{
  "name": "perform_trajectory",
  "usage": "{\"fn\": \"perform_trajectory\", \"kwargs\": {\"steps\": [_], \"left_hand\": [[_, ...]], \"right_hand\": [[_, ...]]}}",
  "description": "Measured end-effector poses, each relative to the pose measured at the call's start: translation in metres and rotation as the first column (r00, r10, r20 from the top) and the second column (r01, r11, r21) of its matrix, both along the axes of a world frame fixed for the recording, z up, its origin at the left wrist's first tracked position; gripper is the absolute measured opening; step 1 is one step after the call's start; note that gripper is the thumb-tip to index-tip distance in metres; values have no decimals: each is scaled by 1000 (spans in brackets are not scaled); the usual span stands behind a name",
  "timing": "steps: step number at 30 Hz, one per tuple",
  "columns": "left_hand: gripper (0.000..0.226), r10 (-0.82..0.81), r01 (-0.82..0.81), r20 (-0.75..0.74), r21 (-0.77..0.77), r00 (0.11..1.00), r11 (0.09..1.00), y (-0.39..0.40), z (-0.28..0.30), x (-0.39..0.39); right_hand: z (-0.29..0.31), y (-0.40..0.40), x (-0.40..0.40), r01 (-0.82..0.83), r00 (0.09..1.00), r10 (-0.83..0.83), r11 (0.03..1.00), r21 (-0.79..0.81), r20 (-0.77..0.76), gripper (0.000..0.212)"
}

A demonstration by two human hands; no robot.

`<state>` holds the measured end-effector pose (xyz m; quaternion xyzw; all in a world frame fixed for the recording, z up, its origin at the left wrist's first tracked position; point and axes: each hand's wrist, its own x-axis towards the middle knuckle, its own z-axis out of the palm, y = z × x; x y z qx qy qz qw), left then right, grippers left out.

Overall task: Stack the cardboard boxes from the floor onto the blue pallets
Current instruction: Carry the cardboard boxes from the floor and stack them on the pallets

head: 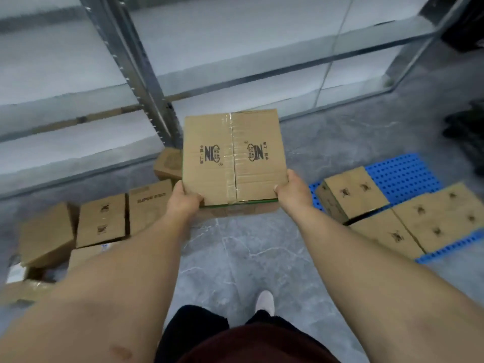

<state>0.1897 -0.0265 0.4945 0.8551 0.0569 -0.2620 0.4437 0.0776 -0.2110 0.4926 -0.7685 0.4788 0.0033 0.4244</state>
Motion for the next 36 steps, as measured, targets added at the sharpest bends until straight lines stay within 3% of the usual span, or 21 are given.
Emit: {"fn": "perform_trajectory", "kwargs": {"steps": [9,20,36], "left_hand": [[42,-311,312,-26,54,950,948,-108,-6,-13],[41,-592,588,17,87,806,804,-192,6,34],[33,-737,736,-29,-42,676,676,-301,-6,74]], "right_hand": [[-3,-68,-63,261,963,-261,965,-16,-67,29],[8,-94,-56,512,859,-512,859,10,-27,36],[-1,-158,-36,699,714,-699,715,16,31,42]]}}
